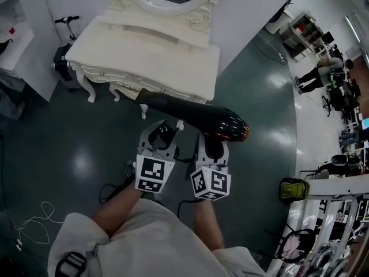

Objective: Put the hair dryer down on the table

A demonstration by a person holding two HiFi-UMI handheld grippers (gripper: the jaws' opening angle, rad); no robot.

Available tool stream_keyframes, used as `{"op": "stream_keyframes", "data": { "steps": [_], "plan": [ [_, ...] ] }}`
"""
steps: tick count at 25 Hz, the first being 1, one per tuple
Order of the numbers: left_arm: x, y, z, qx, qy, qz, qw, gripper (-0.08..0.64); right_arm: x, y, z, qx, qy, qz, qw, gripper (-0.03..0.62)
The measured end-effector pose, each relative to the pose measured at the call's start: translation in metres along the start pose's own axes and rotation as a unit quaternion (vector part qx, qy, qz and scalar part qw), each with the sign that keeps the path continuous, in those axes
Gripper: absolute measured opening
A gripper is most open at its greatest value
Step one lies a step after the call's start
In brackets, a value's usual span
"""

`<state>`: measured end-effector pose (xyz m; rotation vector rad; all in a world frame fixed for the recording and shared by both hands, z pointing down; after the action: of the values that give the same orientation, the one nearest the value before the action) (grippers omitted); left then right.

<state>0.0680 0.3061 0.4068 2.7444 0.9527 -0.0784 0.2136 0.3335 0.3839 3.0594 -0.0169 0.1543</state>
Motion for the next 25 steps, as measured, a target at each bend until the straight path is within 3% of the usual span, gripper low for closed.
{"op": "stream_keyframes", "data": {
  "steps": [14, 25],
  "plan": [
    [-0.112, 0.058, 0.011, -0.023, -0.012, 0.003, 0.9997, 0.164, -0.04, 0.117, -0.012, -0.022, 0.018, -0.015, 0.999, 0.187],
    [-0.153, 0.1, 0.009, -0.044, -0.031, 0.022, 0.9983, 0.164, -0.035, 0.187, -0.022, -0.046, 0.018, -0.004, 0.999, 0.187]
  ]
}}
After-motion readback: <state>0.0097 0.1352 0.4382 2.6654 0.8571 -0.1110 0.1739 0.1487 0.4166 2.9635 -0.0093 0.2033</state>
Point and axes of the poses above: the fingertips, and each gripper's own axes: y forward along the fingers, x to its right, z out of its top, the point moved 5 cm from there along -y, backward along the fingers, and after that the axes turned 4 degrees about -z, right-handed, at the moved point
